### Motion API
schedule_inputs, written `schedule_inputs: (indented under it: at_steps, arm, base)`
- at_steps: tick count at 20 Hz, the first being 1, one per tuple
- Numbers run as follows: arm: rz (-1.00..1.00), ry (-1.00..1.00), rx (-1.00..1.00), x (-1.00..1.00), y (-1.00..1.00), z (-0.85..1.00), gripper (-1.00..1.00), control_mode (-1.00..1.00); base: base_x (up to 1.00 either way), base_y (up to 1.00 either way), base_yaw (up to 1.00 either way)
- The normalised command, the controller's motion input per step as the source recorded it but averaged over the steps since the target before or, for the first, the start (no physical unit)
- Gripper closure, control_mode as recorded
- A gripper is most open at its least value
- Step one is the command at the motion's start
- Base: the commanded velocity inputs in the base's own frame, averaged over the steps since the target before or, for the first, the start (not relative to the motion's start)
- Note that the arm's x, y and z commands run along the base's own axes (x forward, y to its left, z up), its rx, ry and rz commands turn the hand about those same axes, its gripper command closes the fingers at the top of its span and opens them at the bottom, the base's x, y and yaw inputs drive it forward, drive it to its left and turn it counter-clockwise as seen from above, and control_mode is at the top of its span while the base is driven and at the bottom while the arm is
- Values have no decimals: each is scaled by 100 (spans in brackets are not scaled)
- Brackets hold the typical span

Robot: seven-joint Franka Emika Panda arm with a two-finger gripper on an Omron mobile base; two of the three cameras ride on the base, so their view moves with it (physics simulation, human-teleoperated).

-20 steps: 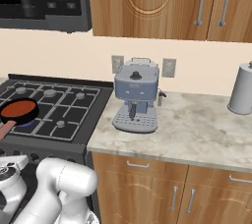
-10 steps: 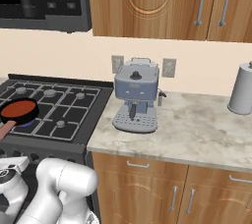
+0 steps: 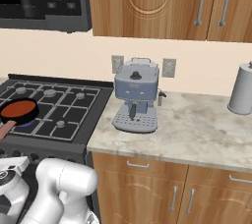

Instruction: Wait until the marinara sauce is simmered to a deep red color and then turn off the stove.

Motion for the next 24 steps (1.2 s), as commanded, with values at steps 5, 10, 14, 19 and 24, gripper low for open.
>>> schedule_inputs:
  at_steps: [5,10,14,19,24]
  arm:
    - [-1,-8,0,0,0,0,-100,-100]
    - [0,-9,0,0,0,-6,-100,-100]
    - [0,-7,-3,0,6,-7,-100,-100]
    - [0,-15,-2,0,3,0,-100,-100]
    - [0,-9,0,0,4,0,-100,-100]
  base:
    - [0,0,0]
    - [0,0,0]
    - [0,0,0]
    - [0,0,0]
    - [0,0,0]
